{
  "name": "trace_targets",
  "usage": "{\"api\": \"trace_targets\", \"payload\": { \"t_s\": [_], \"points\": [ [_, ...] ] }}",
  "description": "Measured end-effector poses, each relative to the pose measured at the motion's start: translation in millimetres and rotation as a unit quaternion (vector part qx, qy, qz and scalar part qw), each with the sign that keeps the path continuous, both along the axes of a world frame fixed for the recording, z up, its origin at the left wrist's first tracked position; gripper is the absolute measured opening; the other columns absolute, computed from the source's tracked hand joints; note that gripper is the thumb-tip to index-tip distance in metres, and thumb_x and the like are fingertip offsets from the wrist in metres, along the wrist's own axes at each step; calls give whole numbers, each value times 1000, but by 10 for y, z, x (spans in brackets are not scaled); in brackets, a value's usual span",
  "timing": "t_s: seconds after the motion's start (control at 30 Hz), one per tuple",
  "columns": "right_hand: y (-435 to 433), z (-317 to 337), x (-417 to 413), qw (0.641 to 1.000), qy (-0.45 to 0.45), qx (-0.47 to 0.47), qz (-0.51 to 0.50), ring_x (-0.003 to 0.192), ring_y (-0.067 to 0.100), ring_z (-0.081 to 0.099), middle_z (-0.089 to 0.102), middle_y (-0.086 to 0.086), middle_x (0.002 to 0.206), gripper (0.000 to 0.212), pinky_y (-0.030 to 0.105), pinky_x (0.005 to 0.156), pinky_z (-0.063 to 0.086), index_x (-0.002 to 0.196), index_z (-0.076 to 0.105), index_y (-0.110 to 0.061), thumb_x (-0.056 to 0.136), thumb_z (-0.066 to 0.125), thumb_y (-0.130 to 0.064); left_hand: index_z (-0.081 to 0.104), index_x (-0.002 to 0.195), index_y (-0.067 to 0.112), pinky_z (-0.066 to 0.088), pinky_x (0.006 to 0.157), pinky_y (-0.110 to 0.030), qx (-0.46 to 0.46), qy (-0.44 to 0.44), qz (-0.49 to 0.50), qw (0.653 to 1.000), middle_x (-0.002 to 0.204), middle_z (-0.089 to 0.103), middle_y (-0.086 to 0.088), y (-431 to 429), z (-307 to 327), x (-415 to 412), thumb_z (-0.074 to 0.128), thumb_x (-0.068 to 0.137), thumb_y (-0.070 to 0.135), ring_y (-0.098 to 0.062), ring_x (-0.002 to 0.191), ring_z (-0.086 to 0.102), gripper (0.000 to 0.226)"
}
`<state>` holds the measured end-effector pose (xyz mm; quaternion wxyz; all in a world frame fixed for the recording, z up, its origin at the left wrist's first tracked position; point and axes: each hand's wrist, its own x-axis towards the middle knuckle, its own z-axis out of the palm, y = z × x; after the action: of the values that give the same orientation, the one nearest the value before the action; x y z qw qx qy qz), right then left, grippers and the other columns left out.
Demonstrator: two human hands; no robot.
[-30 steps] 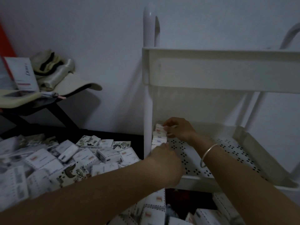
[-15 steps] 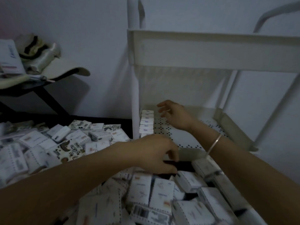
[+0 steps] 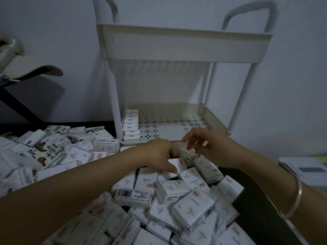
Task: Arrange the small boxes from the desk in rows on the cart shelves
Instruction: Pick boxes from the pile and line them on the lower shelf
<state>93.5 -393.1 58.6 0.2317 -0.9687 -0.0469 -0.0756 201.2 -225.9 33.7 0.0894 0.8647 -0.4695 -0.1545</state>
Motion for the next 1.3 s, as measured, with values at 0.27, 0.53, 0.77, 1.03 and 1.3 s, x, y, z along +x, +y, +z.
{"api": "trace_targets", "payload": {
  "t_s": [0.27, 0.53, 0.77, 1.03, 1.3],
  "points": [
    [-16, -102, -307, 981, 147, -119, 51, 103, 0, 42, 50, -17, 119, 45, 21, 88, 41, 129, 48, -48, 87, 65, -45, 67, 115, 26, 50, 82, -20, -102, 74, 67, 990, 102, 62, 15, 102, 20, -43, 81, 76, 21, -4, 93, 60, 42],
    [48, -150, -215, 978, 156, -123, 67, 114, 7, 45, 48, -10, 132, 62, 27, 99, 43, 139, 39, -43, 85, 69, -40, 65, 116, 17, 56, 76, -20, -145, 167, 111, 969, 108, 68, 6, 314, 91, 19, 75, 81, 11, -8, 92, 66, 38],
    [5, -133, -159, 988, 146, -40, 41, 108, 2, 47, 45, -16, 119, 58, 9, 86, 39, 130, 47, -42, 79, 75, -43, 51, 119, 27, 53, 61, -21, -187, 235, 135, 944, 95, 67, 8, 404, 131, 8, 64, 86, 5, -4, 75, 66, 42],
    [-61, -121, 47, 983, 60, 173, -31, 91, 22, 69, 69, 4, 101, 36, 46, 72, 59, 99, 49, -25, 78, 78, -24, 59, 111, 22, 47, 59, -13, -233, 200, 156, 939, 84, 66, 12, 493, 157, 84, 61, 89, 10, 5, 65, 61, 25],
    [11, -154, 370, 989, -17, 142, -32, 94, 3, 60, 58, -17, 104, 44, 28, 79, 56, 111, 51, -48, 83, 73, -23, 52, 106, 21, 50, 61, -19, -224, 1, 167, 960, 103, 65, 0, 310, 567, 466, 72, 82, 16, -10, 83, 63, 31]
  ]
}}
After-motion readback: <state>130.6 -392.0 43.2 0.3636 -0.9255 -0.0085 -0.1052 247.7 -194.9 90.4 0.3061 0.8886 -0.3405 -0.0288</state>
